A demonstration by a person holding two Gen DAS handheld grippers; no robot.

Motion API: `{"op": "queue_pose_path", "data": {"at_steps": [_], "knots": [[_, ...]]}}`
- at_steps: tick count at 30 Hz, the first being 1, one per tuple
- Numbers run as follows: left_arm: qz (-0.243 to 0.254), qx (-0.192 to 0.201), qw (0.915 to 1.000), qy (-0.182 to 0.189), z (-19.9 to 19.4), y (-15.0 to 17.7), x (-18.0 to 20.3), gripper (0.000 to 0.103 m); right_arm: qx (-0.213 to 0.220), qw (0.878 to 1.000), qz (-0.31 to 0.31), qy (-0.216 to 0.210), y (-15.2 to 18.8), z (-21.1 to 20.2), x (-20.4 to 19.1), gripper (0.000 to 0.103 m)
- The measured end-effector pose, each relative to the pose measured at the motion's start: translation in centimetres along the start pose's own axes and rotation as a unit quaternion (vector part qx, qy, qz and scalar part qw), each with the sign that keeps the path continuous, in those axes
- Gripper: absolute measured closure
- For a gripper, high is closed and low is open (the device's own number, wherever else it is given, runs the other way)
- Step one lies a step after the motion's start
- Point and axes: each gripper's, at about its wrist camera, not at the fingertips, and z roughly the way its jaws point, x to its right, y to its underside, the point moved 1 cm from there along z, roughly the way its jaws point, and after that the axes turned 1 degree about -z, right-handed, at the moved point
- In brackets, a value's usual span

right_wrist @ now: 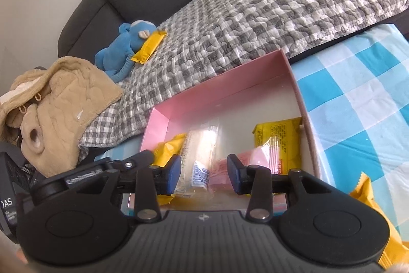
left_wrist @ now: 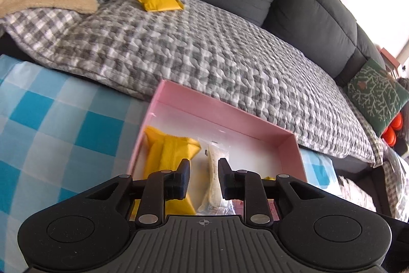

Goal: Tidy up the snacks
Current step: 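Carry both snacks into the pink box and open both tools, then move left tool to cream cake pack while right tool approaches white pecan pack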

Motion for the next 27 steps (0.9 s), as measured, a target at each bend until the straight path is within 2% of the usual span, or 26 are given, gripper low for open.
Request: {"op": "queue_pose_path", "data": {"at_steps": [3, 4, 5, 9, 14, 20, 27], "knots": [[-0.001, 0.006, 1.0000, -0.001, -1.9, -0.1, -0.7, 0.076, 0.006, 1.000, 0.001, 0.007, -0.2, -1.1, 0.1, 0.065], [0.004, 0.009, 0.9999, -0.008, -2.7, 0.1, -0.8, 0.070, 0.011, 1.000, -0.001, 0.012, -0.2, -1.6, 0.1, 0.065], [0.008, 0.009, 0.9998, -0.015, -3.2, 0.2, -0.9, 0.065, 0.014, 1.000, -0.004, 0.016, -0.2, -2.1, 0.0, 0.062], [0.001, -0.006, 0.9987, -0.051, -5.1, 1.2, -2.2, 0.059, 0.022, 0.998, -0.045, 0.048, 0.0, -4.0, -0.8, 0.042], [-0.039, -0.022, 0.9968, -0.066, -7.8, 2.9, -4.2, 0.058, 0.041, 0.992, -0.096, 0.066, 0.5, -6.6, -1.3, 0.033], [-0.086, -0.023, 0.9942, -0.062, -11.2, 4.7, -5.4, 0.051, 0.045, 0.989, -0.106, 0.088, 1.4, -9.3, -0.4, 0.030], [-0.106, -0.041, 0.9916, -0.062, -12.7, 7.9, -5.1, 0.051, 0.048, 0.990, -0.099, 0.088, 2.9, -11.8, 0.5, 0.029]]}}
